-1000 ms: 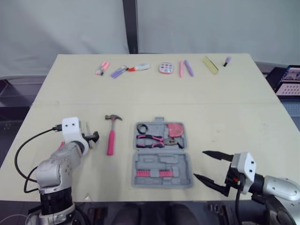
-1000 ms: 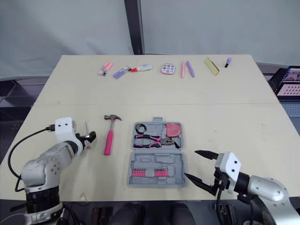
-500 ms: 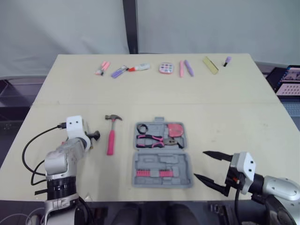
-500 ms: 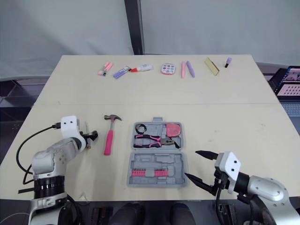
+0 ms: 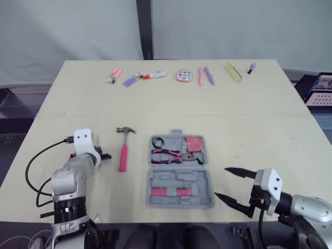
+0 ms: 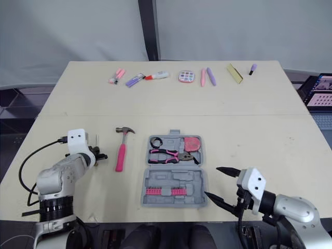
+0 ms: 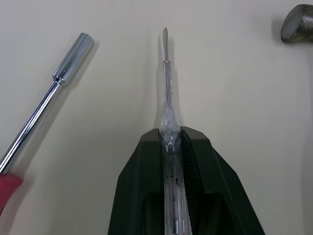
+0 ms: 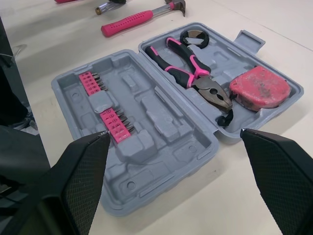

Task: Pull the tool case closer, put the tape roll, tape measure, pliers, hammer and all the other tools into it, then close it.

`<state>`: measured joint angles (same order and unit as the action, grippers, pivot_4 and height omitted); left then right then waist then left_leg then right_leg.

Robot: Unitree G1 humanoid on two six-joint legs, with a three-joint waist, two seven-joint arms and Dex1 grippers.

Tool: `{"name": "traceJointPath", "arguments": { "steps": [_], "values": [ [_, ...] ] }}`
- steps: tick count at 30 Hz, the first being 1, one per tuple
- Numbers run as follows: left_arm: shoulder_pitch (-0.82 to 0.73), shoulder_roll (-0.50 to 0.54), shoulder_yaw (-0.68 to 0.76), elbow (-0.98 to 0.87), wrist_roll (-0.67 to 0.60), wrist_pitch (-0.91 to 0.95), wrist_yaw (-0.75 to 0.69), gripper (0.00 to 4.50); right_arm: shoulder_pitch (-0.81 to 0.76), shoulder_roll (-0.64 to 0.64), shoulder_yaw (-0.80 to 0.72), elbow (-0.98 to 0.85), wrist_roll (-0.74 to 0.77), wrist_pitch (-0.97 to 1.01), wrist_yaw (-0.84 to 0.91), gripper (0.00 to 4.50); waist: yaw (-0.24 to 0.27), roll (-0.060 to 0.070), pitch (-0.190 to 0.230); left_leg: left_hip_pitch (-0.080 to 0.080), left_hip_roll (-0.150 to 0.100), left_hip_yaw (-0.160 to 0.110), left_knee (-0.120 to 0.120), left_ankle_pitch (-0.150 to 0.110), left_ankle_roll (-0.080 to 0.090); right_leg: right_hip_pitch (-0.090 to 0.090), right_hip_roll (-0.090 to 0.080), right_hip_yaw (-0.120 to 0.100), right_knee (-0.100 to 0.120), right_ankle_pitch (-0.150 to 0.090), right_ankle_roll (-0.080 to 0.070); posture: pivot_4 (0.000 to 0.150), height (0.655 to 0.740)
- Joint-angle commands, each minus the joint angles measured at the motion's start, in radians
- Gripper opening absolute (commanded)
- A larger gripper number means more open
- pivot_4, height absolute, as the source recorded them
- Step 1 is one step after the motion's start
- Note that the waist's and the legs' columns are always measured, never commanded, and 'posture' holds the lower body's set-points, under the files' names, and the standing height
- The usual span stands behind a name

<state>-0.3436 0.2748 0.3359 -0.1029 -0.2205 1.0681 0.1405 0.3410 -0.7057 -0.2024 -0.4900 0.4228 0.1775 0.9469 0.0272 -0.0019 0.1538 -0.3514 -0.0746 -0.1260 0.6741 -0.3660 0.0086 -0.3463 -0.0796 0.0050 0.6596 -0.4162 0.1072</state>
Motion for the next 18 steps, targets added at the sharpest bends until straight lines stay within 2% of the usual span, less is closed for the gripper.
{"name": "traceJointPath", "arguments": {
  "steps": [1, 4, 6, 9, 13, 15, 18],
  "values": [
    [0.022, -0.016, -0.003, -0.005, 0.013, 0.02, -0.002, 0.02, -0.002, -0.009, -0.011, -0.025, 0.007, -0.001, -0.004, 4.5, 0.0, 0.0, 0.0, 0.0, 0.0, 0.0, 0.0, 0.0, 0.0, 0.0, 0.0, 0.0, 0.0, 0.0, 0.0, 0.15, 0.74],
    [0.022, 0.01, -0.01, -0.021, 0.018, 0.009, -0.025, 0.02, -0.01, -0.006, -0.012, -0.02, 0.007, -0.003, -0.004, 4.5, -0.001, 0.0, 0.0, 0.0, 0.0, 0.0, 0.0, 0.0, 0.0, 0.0, 0.0, 0.0, 0.0, 0.0, 0.0, 0.15, 0.74],
    [0.035, 0.074, -0.039, -0.045, 0.02, -0.005, -0.085, 0.02, -0.011, -0.001, -0.02, -0.018, 0.012, -0.008, -0.004, 4.5, -0.001, 0.0, 0.0, 0.0, 0.0, 0.0, 0.0, 0.0, 0.0, 0.0, 0.0, 0.0, 0.0, 0.0, 0.0, 0.15, 0.74],
    [0.081, 0.244, -0.137, -0.108, -0.022, -0.079, -0.323, 0.02, -0.006, 0.002, -0.04, -0.012, 0.028, -0.021, 0.006, 4.5, -0.008, 0.0, 0.0, 0.0, 0.001, 0.001, -0.001, 0.0, 0.0, -0.002, 0.0, 0.0, 0.001, 0.0, 0.0, 0.15, 0.74],
    [0.122, 0.389, -0.195, -0.208, -0.138, -0.14, -0.613, 0.02, -0.002, 0.009, -0.059, 0.002, 0.041, -0.034, 0.012, 4.5, -0.004, 0.0, 0.0, -0.001, 0.001, 0.0, -0.002, 0.0, -0.001, -0.004, -0.001, 0.0, 0.001, 0.0, 0.0, 0.15, 0.74],
    [0.147, 0.492, -0.264, -0.276, -0.146, -0.22, -0.768, 0.02, -0.007, 0.005, -0.061, 0.014, 0.04, -0.048, 0.027, 4.5, -0.003, 0.0, 0.0, -0.001, 0.0, 0.0, -0.002, 0.0, -0.001, -0.005, -0.001, 0.0, 0.0, 0.0, 0.0, 0.15, 0.74],
    [0.165, 0.588, -0.363, -0.316, -0.1, -0.354, -0.9, 0.02, -0.021, -0.004, -0.054, 0.036, 0.041, -0.072, 0.058, 4.5, -0.004, 0.002, 0.001, -0.001, 0.0, 0.0, -0.003, 0.0, -0.001, -0.004, -0.002, 0.001, -0.002, 0.0, 0.0, 0.15, 0.74]
  ]
}}
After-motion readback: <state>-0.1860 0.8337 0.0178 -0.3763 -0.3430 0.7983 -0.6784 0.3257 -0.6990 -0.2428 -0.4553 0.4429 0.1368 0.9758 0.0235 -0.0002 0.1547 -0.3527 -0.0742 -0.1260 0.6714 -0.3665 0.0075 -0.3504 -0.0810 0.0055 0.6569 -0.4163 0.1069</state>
